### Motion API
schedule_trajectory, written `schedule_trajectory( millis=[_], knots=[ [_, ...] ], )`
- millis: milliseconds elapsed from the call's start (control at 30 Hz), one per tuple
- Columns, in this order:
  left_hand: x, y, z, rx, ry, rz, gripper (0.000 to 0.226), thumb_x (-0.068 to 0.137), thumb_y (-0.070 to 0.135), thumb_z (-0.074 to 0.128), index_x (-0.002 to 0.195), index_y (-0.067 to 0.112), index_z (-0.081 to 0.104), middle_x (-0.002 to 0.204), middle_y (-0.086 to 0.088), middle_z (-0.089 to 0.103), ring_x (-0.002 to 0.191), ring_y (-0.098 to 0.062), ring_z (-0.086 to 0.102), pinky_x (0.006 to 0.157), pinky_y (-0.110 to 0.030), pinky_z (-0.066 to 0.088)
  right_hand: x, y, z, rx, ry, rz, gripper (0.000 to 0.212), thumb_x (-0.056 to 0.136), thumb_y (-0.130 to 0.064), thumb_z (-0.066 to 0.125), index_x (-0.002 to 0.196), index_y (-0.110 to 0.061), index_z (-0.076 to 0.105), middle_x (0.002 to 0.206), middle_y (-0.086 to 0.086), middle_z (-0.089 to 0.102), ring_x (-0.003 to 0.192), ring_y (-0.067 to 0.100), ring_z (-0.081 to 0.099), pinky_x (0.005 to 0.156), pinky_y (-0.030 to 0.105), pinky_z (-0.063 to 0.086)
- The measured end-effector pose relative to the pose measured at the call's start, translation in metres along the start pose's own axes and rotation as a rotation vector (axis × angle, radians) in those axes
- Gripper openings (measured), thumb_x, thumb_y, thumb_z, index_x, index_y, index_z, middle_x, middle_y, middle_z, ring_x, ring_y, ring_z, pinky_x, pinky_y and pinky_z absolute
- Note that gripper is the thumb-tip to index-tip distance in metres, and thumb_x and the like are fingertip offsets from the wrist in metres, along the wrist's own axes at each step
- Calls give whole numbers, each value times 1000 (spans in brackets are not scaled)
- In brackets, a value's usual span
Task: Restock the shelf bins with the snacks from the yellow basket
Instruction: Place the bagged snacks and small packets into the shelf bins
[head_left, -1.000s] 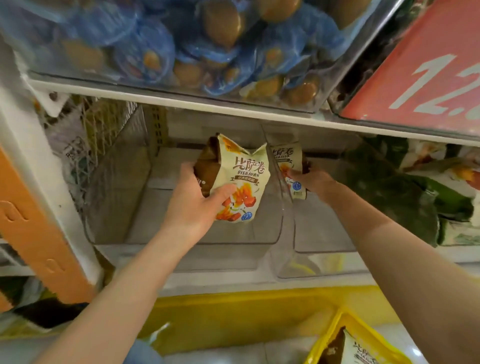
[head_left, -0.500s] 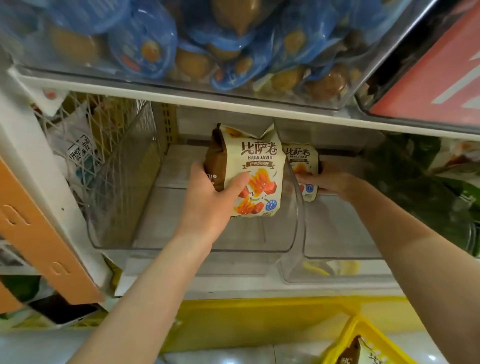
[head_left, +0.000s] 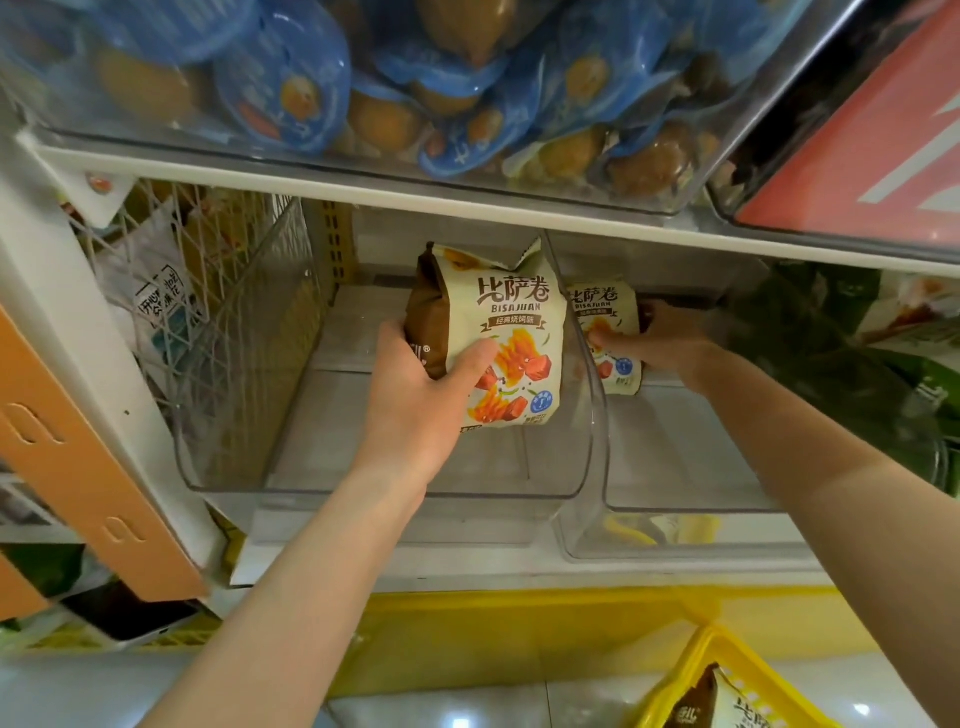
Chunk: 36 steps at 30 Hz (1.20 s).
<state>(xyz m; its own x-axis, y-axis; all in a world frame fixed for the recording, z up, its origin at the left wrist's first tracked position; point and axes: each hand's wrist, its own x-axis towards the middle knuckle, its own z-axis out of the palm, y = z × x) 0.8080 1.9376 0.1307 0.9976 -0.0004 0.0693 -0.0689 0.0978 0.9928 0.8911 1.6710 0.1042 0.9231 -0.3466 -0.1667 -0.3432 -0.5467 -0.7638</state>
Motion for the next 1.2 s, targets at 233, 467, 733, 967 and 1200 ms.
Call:
schedule_trajectory(
  millis=[233,467,733,967,1200],
  knots=[
    [0,-2,4,16,4,-2,38,81,24,69,109,20,45,98,13,62,87,-5,63,56,-11,52,-4,5,-4,8,-35,-40,34,63,-33,81,84,-33,55,77,-17,60,67,-2,58,55,17,44],
    [2,-3,4,2,17,5,35,80,23,69,107,21,46,93,16,62,81,0,63,53,-11,51,3,4,3,125,135,-117,49,73,-13,75,116,-17,50,118,2,60,106,17,58,77,25,51],
    [-2,-1,2,32,32,-4,38,80,28,69,110,22,47,94,15,62,82,0,63,52,-9,50,-5,0,16,123,184,1,50,80,-20,70,123,-9,46,131,10,55,119,27,54,86,30,44],
    [-20,13,-3,86,-35,-38,48,63,67,54,94,30,54,85,12,68,67,1,67,48,-11,50,-89,-13,16,72,327,-331,31,96,-25,48,123,-10,47,123,7,60,111,21,59,92,33,50],
    [-44,11,0,133,-289,51,48,58,67,54,93,34,54,77,20,70,71,3,67,56,-12,51,-192,-37,-5,418,-142,-309,57,70,-72,37,104,-33,61,99,-9,72,89,7,68,68,17,55]
  ],
)
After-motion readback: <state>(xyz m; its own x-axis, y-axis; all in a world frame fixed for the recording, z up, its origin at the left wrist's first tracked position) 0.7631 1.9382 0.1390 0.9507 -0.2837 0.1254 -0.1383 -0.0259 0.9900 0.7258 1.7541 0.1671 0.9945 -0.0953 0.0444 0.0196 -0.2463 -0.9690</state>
